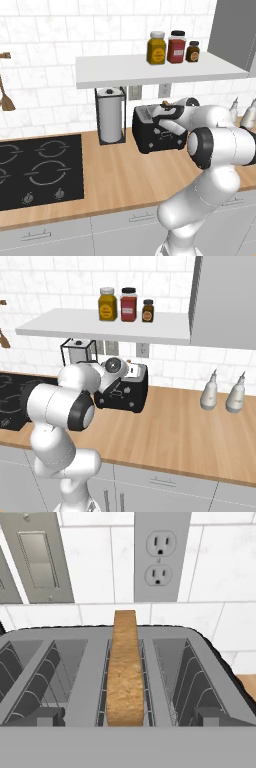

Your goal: Start the toaster. Once the lever pops up, take the bread to the plate on the dining counter.

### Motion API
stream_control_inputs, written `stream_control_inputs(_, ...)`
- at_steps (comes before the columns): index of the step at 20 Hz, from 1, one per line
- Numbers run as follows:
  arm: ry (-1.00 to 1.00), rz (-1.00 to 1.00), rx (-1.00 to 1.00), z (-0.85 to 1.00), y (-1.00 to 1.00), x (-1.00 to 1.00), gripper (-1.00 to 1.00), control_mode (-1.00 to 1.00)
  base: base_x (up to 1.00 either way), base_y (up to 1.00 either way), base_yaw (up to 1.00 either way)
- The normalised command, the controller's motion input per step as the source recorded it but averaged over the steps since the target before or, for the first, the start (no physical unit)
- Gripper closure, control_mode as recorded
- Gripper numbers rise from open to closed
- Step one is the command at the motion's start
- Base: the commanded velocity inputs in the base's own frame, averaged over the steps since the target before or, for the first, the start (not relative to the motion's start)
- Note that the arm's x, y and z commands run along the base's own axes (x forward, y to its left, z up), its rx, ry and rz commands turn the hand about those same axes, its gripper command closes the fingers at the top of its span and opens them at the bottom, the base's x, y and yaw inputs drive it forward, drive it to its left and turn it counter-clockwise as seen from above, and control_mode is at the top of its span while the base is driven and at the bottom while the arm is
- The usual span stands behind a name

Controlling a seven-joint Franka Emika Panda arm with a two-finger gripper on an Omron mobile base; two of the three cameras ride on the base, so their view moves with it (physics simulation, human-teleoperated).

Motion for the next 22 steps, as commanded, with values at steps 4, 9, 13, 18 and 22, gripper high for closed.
stream_control_inputs(4, 0.0, 0.0, 0.0, 0.0, 0.0, 0.04, -1.0, -1.0, 0.0, 0.0, 0.0)
stream_control_inputs(9, 0.0, 0.0, 0.0, 0.0, 0.0, 0.01, -1.0, -1.0, 0.0, 0.0, 0.0)
stream_control_inputs(13, 0.0, 0.0, 0.0, 0.0, 0.0, 0.0, 1.0, -1.0, 0.0, 0.0, 0.0)
stream_control_inputs(18, 0.0, 0.0, 0.0, 0.0, 0.0, 0.0, 1.0, -1.0, 0.0, 0.0, 0.0)
stream_control_inputs(22, 0.0, 0.0, 0.0, 0.0, 0.0, 0.0, 1.0, -1.0, 0.0, 0.0, 0.0)
